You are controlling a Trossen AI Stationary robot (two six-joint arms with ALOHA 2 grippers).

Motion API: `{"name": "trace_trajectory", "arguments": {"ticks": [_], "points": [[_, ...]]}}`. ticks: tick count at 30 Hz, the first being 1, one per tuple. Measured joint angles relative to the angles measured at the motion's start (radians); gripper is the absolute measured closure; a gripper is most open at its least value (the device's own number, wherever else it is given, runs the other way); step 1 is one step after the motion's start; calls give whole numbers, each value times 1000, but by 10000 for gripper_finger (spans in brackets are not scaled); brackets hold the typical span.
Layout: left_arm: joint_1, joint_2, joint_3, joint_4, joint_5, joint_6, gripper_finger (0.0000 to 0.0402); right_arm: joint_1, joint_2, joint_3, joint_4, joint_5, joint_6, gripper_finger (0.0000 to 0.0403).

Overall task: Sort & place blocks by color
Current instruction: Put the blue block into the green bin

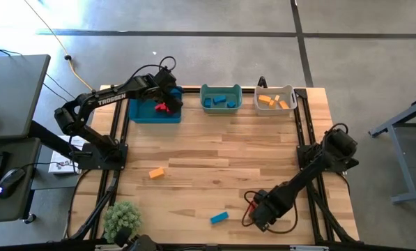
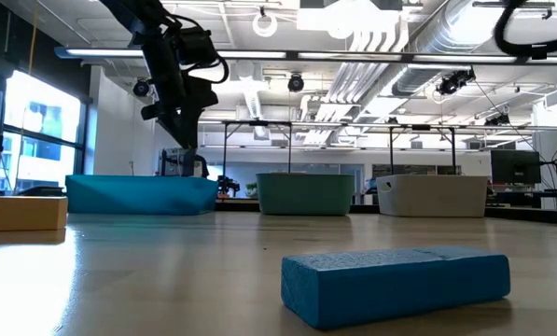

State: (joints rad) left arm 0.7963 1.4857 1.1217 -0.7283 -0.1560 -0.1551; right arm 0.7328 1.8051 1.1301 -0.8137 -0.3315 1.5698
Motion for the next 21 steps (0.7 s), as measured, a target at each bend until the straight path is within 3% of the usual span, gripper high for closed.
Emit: {"name": "trace_trajectory", "arguments": {"ticks": [6,11,16,21], "points": [[0,0,0,0,0,36,277,-69,-76,0,-8,79,0,310],[0,0,0,0,0,45,277,-152,-160,0,-20,216,-28,310],[0,0,0,0,0,56,277,-271,-237,0,-47,301,-168,310],[0,0,0,0,1,80,277,-436,-296,0,-54,368,-412,310]]}}
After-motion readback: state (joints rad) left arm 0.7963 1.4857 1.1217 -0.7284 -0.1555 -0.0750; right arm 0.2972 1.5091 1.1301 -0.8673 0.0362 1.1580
